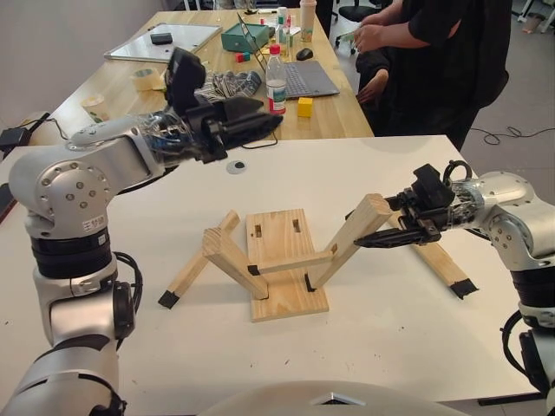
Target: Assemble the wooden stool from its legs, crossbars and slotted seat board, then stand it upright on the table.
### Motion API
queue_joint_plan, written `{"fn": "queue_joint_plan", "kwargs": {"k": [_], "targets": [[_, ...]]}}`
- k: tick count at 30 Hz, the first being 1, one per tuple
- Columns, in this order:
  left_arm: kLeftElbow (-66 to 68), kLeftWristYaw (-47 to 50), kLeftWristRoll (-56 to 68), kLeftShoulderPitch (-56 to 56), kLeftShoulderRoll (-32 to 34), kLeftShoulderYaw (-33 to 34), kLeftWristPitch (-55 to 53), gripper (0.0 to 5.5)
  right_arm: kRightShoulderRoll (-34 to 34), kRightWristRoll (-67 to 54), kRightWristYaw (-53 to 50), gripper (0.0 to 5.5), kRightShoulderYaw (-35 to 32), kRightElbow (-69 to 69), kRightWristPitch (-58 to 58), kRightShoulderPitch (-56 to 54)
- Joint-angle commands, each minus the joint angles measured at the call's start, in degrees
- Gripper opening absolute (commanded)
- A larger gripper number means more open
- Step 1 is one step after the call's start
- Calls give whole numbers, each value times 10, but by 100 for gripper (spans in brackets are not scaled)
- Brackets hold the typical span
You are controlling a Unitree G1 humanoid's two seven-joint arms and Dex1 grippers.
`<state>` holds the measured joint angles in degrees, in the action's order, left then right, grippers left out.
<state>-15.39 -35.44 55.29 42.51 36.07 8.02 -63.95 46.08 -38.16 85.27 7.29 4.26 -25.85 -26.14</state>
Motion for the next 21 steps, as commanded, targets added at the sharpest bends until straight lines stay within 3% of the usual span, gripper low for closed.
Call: {"fn": "queue_joint_plan", "kwargs": {"k": [1,15,21], "targets": [[-39,-27,10,6,29,-39,-39,301,20,90,-1,206,80,0,0,61],[-85,-37,21,-3,48,-65,-77,301,41,148,-37,206,136,10,16,42],[-102,-74,-40,-11,81,-159,-55,301,52,157,-24,206,173,-3,-9,1]]}}
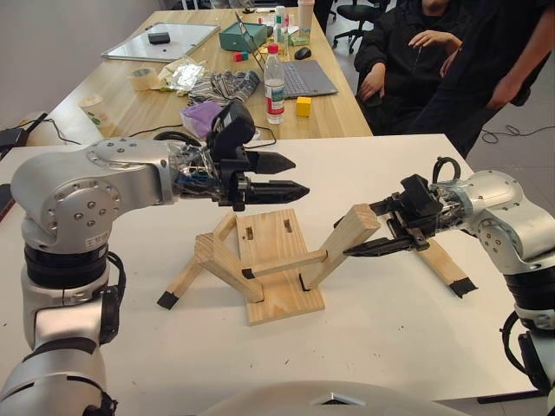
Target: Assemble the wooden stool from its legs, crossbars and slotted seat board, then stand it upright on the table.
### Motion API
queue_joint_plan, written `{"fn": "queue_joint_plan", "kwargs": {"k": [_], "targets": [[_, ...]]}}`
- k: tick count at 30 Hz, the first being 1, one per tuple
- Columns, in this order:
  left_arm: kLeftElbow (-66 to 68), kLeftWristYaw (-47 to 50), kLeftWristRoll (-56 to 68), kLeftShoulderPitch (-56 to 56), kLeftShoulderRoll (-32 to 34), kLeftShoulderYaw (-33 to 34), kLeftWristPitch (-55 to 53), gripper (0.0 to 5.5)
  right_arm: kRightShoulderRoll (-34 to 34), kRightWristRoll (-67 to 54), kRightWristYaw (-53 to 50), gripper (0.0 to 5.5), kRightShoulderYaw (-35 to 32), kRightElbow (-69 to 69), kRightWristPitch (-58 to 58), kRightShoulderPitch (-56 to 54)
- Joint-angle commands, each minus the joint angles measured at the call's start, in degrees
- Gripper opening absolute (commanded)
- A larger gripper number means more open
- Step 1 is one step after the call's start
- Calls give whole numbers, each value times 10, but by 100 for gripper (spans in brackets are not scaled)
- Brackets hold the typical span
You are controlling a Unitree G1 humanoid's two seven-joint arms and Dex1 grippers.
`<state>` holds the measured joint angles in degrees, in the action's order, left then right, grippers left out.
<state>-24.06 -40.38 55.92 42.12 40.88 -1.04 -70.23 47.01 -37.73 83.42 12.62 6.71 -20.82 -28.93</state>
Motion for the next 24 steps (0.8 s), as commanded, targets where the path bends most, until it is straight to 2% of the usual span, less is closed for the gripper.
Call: {"fn": "queue_joint_plan", "kwargs": {"k": [1,8,13,24], "targets": [[-18,-27,-55,-3,34,-82,8,301,47,155,-3,206,128,-30,-60,22],[-24,-14,-82,-4,12,-106,5,301,53,165,8,206,167,-50,-84,-26],[-26,-64,-99,6,36,-164,4,301,51,169,12,206,181,-64,-93,-43],[49,-120,-116,86,16,-217,-36,122,52,149,1,206,188,-36,-106,-33]]}}
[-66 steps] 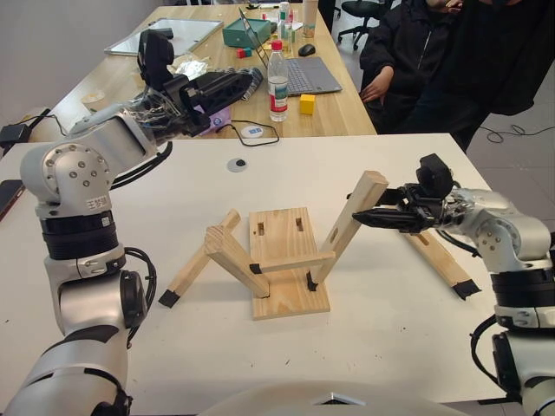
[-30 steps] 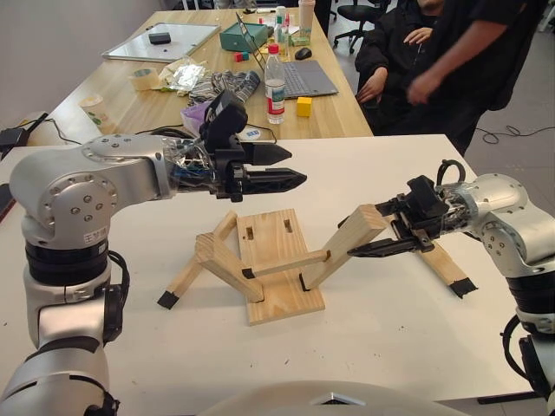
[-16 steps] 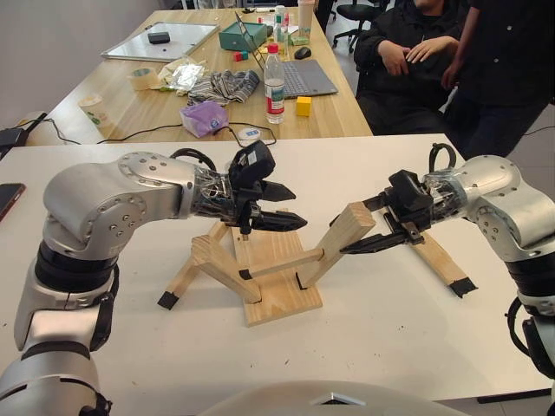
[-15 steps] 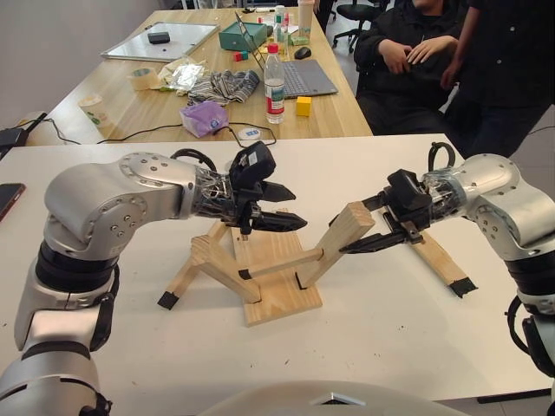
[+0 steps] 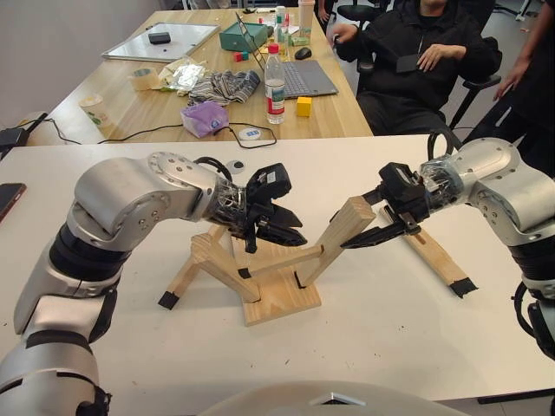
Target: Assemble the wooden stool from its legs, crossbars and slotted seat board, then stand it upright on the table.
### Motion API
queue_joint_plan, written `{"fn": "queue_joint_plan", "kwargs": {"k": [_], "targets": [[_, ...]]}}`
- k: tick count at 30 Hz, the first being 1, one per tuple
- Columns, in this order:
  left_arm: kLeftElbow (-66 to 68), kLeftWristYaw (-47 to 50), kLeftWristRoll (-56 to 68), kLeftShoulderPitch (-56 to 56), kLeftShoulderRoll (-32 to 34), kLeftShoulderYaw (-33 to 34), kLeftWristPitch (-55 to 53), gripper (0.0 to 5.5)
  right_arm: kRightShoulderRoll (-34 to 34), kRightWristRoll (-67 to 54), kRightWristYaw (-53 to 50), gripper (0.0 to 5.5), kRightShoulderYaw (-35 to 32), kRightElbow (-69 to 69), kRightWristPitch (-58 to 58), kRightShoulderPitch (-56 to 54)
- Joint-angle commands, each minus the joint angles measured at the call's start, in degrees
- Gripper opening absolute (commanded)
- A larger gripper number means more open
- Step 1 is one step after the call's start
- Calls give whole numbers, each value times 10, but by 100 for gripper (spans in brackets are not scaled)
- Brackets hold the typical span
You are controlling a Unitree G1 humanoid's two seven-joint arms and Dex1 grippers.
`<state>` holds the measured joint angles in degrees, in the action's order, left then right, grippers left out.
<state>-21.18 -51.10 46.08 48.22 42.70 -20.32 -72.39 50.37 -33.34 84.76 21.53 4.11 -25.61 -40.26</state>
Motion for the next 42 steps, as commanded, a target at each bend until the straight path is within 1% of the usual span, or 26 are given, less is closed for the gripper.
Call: {"fn": "queue_joint_plan", "kwargs": {"k": [1,3,4,5,6,7,9,13,23,30,42], "targets": [[21,-15,-14,25,-5,-24,-19,110,17,104,-13,206,99,-9,-59,80],[16,-19,-3,23,-11,-19,-28,73,15,105,-14,206,100,-9,-59,79],[13,-21,1,23,-12,-17,-32,70,14,106,-15,206,101,-9,-59,78],[8,-23,3,21,-11,-17,-34,42,12,107,-16,206,102,-8,-60,77],[3,-26,6,18,-10,-16,-37,33,10,108,-17,206,105,-8,-61,75],[0,-27,8,16,-9,-16,-39,10,9,109,-18,206,105,-6,-63,75],[-5,-29,11,12,-10,-15,-44,0,5,109,-20,206,108,-7,-65,70],[-15,-31,11,5,-10,-17,-44,0,0,112,-20,206,110,-12,-63,65],[-33,-26,-24,-19,-1,-55,-21,0,-4,99,-25,206,110,1,-69,59],[-29,-23,-25,-27,-3,-56,-19,0,-21,95,-37,206,117,21,-77,56],[-7,2,-24,-41,-36,-36,-25,0,-52,150,-59,206,187,19,-65,35]]}}
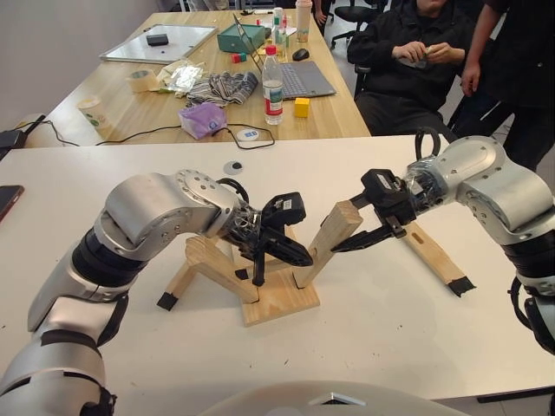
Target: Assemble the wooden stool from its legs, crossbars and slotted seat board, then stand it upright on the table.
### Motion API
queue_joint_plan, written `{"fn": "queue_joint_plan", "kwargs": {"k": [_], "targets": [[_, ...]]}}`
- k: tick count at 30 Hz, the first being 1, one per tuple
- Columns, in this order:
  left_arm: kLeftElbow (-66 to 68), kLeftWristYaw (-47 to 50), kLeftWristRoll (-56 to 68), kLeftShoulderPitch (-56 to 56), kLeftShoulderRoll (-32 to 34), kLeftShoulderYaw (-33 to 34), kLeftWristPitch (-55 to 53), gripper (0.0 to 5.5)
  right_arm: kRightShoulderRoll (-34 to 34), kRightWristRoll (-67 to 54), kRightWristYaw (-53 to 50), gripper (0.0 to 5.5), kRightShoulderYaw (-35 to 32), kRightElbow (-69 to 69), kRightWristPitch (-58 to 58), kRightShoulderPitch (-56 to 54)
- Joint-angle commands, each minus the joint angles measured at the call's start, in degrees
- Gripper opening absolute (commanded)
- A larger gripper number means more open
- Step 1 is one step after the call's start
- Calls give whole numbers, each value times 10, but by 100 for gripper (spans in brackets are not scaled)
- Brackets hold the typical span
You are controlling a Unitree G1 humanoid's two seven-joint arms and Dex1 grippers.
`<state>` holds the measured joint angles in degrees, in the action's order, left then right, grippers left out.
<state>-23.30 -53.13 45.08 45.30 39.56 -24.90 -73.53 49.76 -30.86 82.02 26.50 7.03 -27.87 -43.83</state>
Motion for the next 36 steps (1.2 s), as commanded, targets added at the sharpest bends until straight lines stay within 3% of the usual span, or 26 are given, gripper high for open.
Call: {"fn": "queue_joint_plan", "kwargs": {"k": [1,6,14,15,21,29,33,36], "targets": [[16,24,-11,-13,-7,16,-14,0,-48,129,-35,206,145,-10,-42,71],[33,31,38,-5,-43,93,-29,0,-59,131,-48,206,155,-3,-47,79],[176,118,128,84,-92,349,-32,0,-75,92,-101,206,111,-7,-72,87],[191,146,127,92,-95,377,-26,0,-76,87,-105,242,106,-5,-75,88],[198,326,64,81,-127,455,33,0,-81,73,-143,330,69,26,-103,114],[-1,500,-157,-176,-59,447,111,0,-37,39,-253,330,-76,160,-183,241],[-95,564,-208,-351,-127,500,98,0,-30,69,-362,330,-144,225,-220,342],[-166,580,-247,-493,-160,472,114,0,-72,126,-482,285,-175,232,-225,394]]}}
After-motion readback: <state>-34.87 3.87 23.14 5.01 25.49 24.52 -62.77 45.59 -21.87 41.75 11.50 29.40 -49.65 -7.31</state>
